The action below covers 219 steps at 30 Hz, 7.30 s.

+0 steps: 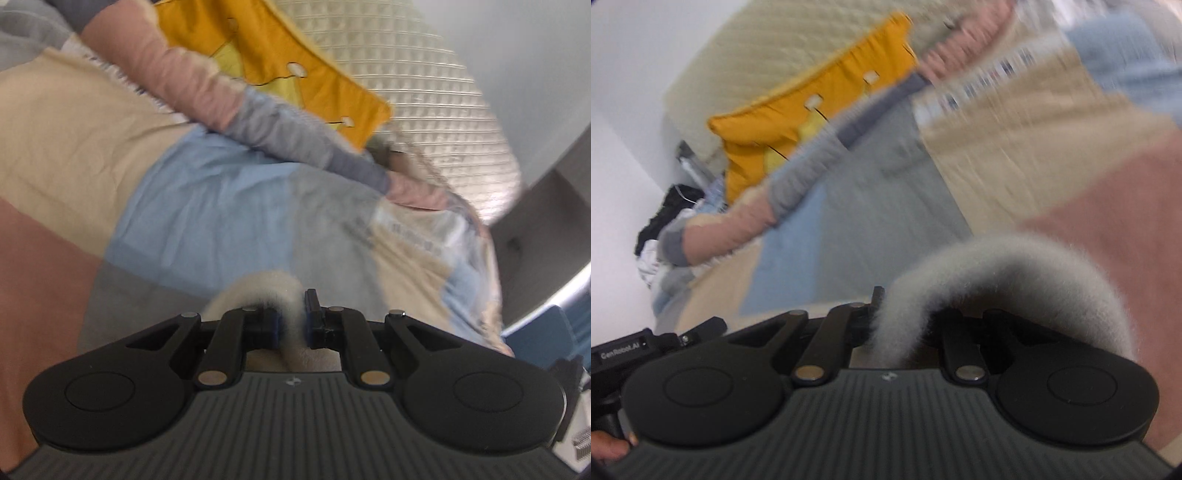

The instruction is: Fold large clothes

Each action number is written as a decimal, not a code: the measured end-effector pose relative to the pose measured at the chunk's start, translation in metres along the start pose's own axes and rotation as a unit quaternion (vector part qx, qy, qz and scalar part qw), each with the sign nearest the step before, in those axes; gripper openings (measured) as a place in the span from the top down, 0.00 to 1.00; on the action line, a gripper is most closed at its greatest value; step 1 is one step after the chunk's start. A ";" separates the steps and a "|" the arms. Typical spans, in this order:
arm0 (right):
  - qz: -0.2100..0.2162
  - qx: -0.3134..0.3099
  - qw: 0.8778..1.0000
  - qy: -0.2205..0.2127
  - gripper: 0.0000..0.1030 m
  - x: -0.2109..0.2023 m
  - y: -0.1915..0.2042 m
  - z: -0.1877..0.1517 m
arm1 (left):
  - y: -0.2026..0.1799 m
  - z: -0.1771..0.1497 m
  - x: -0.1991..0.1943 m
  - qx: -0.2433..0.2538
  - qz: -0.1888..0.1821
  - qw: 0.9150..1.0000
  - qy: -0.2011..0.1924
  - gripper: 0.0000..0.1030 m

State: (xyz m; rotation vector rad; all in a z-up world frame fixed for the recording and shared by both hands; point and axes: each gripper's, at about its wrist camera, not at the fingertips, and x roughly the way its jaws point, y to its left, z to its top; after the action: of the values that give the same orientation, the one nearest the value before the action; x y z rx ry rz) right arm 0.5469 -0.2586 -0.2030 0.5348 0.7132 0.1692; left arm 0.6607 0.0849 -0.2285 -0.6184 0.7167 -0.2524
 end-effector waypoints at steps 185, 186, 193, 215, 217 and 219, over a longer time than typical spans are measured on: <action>-0.024 -0.155 0.987 -0.023 0.25 -0.270 0.053 -0.224 | 0.197 -0.046 -0.460 0.095 0.432 0.896 0.019 0.52; -0.020 -0.153 0.988 -0.029 0.25 -0.275 0.053 -0.223 | 0.179 -0.051 -0.462 0.097 0.423 0.901 0.017 0.52; -0.031 -0.146 0.986 -0.072 0.24 -0.308 0.043 -0.216 | 0.038 -0.086 -0.438 0.146 0.334 0.931 0.032 0.49; -0.075 -0.050 0.995 -0.047 0.25 -0.308 -0.015 -0.196 | -0.151 -0.248 -0.296 0.192 0.170 0.963 0.087 0.49; -0.077 -0.045 0.995 -0.037 0.25 -0.301 -0.018 -0.196 | -0.140 -0.258 -0.287 0.196 0.177 0.960 0.088 0.49; -0.077 -0.047 0.996 -0.025 0.25 -0.294 -0.018 -0.198 | -0.126 -0.264 -0.282 0.193 0.181 0.960 0.091 0.49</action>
State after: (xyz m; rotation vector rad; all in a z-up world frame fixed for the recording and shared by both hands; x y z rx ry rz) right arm 0.1949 -0.2888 -0.1673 0.3911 0.6901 0.0450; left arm 0.2728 -0.0138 -0.1558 -0.0856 0.9140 -0.1043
